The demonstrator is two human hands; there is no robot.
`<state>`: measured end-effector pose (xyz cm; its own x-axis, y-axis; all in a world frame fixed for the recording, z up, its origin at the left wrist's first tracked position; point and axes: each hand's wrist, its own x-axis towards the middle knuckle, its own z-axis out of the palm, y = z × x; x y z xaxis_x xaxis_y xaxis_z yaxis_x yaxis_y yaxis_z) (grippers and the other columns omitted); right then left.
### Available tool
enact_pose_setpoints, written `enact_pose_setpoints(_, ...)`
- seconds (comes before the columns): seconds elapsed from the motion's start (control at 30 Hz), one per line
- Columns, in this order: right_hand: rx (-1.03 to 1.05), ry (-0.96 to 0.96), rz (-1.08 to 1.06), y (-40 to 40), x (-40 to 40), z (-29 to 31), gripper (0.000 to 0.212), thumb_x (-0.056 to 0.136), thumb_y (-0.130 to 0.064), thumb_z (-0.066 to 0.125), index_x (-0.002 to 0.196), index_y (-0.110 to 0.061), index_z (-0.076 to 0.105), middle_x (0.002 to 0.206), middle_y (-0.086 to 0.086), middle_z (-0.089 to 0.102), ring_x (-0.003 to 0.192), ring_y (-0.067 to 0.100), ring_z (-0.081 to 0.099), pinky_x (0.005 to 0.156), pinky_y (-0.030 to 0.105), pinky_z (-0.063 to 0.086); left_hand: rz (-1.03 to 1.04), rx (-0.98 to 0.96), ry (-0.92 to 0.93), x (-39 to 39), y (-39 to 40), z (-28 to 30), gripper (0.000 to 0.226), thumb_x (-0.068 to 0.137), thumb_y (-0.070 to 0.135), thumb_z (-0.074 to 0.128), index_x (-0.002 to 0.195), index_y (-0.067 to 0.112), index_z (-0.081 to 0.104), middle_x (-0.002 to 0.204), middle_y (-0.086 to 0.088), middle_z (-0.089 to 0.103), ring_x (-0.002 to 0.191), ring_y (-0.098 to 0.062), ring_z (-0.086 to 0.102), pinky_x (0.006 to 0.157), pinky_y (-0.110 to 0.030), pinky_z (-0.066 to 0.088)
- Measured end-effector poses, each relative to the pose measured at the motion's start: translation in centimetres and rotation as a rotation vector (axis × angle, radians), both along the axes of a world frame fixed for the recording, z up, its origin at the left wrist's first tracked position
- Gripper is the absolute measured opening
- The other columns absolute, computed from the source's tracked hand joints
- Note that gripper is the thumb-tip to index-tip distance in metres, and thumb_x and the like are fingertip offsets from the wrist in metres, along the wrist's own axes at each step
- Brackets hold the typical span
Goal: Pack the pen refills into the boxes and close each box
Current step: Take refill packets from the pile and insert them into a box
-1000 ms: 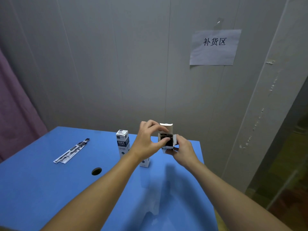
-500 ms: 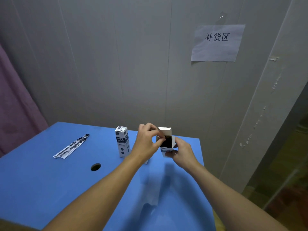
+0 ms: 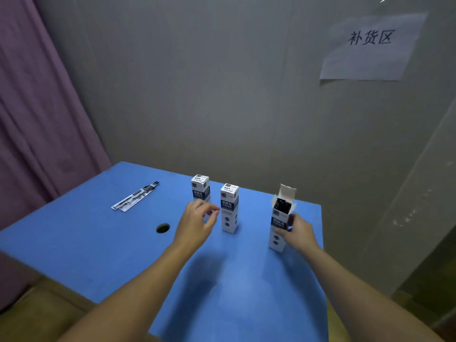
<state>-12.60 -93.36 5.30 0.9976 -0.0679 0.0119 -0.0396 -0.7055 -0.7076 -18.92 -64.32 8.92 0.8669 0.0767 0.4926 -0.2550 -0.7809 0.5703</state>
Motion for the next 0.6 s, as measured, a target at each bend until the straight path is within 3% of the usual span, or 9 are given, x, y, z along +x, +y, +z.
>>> enact_pose_setpoints(0.1,0.013,0.007,0.008,0.0,0.5,-0.6,0.04,0.085,-0.028,0.077,0.111,-0.007,0.055,0.109,0.009,0.068,0.106,0.031,0.063,0.075,0.033,0.043,0.095,0.055,0.081,-1.5,2.3,-1.4,0.005,0.092,0.025,0.068,0.095,0.023,0.072,0.084,0.011,0.056,0.082,-0.009,0.048,0.07,-0.014,0.035)
enact_pose_setpoints(0.23,-0.071,0.031,0.071,0.2,0.7,-0.5,0.04,0.089,-0.026,0.072,0.116,-0.002,0.055,0.115,0.013,0.067,0.11,0.034,0.061,0.078,0.033,0.043,0.201,0.084,0.188,-3.2,5.3,-3.3,0.005,0.093,0.029,0.065,0.093,0.031,0.07,0.082,0.013,0.058,0.081,-0.008,0.051,0.075,-0.031,0.048)
enact_pose_setpoints(0.37,-0.332,0.281,0.077,0.3,-0.6,-0.3,0.027,0.089,-0.036,0.068,0.091,-0.014,0.053,0.103,0.008,0.061,0.088,0.026,0.056,0.07,0.031,0.046,0.269,0.081,0.262,-4.6,7.2,-4.4,0.006,0.092,0.031,0.065,0.09,0.037,0.064,0.084,0.015,0.059,0.081,-0.01,0.052,0.074,-0.034,0.05)
enact_pose_setpoints(0.47,-0.615,0.541,0.241,1.2,-1.9,0.0,0.04,0.078,-0.04,0.072,0.107,-0.018,0.055,0.115,0.004,0.062,0.094,0.025,0.062,0.079,0.032,0.056,0.332,0.072,0.323,-5.3,8.4,-5.1,0.011,0.093,0.037,0.063,0.102,0.033,0.068,0.091,0.014,0.059,0.088,-0.011,0.053,0.077,-0.033,0.05)
enact_pose_setpoints(0.53,-0.7,0.624,0.329,2.8,-2.5,0.6,0.039,0.078,-0.038,0.074,0.103,-0.013,0.055,0.108,0.005,0.065,0.091,0.026,0.068,0.079,0.034,0.059,0.362,0.079,0.361,-5.7,9.4,-5.5,0.019,0.093,0.041,0.061,0.108,0.032,0.066,0.095,0.014,0.058,0.092,-0.011,0.053,0.078,-0.033,0.05)
enact_pose_setpoints(0.6,-0.731,0.567,0.38,4.7,-2.8,1.5,0.023,0.082,-0.029,0.067,0.086,-0.011,0.054,0.091,0.006,0.064,0.076,0.025,0.068,0.065,0.03,0.057,0.381,0.095,0.402,-6.2,10.7,-5.6,0.023,0.093,0.045,0.06,0.112,0.033,0.064,0.098,0.015,0.057,0.096,-0.01,0.053,0.079,-0.032,0.049)
